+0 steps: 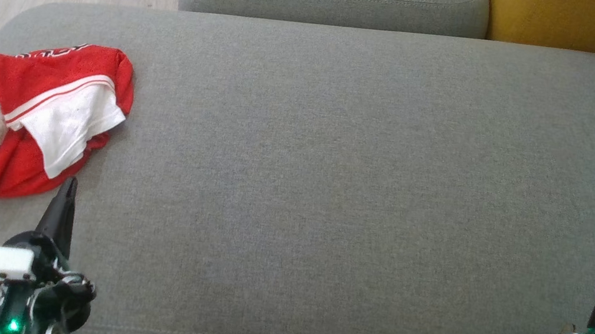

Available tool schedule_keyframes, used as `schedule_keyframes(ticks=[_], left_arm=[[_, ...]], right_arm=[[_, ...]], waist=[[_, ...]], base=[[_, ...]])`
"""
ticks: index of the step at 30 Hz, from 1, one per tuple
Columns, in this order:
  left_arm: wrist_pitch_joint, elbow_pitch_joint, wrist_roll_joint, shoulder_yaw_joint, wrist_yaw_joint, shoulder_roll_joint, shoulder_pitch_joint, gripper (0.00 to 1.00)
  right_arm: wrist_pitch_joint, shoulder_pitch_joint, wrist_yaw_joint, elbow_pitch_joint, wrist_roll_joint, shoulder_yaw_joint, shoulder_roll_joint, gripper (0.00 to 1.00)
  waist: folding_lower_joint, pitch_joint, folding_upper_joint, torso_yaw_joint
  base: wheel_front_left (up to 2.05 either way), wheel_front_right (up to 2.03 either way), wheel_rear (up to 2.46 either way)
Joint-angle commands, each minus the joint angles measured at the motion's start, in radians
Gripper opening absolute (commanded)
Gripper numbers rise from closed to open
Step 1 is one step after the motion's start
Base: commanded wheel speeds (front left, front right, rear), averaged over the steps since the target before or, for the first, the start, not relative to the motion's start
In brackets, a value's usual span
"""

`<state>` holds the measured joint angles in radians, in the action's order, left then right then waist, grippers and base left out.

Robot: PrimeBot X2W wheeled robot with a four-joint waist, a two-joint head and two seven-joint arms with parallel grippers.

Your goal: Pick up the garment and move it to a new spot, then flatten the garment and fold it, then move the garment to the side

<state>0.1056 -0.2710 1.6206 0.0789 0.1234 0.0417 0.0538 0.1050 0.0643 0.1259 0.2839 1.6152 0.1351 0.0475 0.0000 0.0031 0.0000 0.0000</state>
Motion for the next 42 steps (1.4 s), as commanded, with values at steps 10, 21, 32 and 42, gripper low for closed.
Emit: schedule_keyframes(ticks=[10,21,32,42], left_arm=[[0.007,0.026,-0.012,0.034,0.007,0.008,0.054,0.0],[0.007,0.026,-0.012,0.034,0.007,0.008,0.054,0.0],[-0.02,-0.042,-0.004,-0.016,-0.001,-0.008,-0.039,1.0],[-0.049,-0.009,-0.054,-0.018,-0.001,-0.006,-0.043,1.0]], right_arm=[[0.008,0.044,0.005,-0.039,-0.006,-0.022,0.003,0.0],[0.008,0.044,0.005,-0.039,-0.006,-0.022,0.003,0.0],[-0.016,-0.024,-0.002,0.053,-0.003,-0.028,-0.002,1.0],[-0.048,-0.013,-0.002,0.049,-0.064,-0.069,0.002,1.0]], waist=[[0.0,0.0,0.0,0.0],[0.0,0.0,0.0,0.0],[0.0,0.001,0.0,0.0],[0.0,0.002,0.0,0.001]], base=[[0.0,0.0,0.0],[0.0,0.0,0.0],[0.0,0.0,0.0],[0.0,0.0,0.0]])
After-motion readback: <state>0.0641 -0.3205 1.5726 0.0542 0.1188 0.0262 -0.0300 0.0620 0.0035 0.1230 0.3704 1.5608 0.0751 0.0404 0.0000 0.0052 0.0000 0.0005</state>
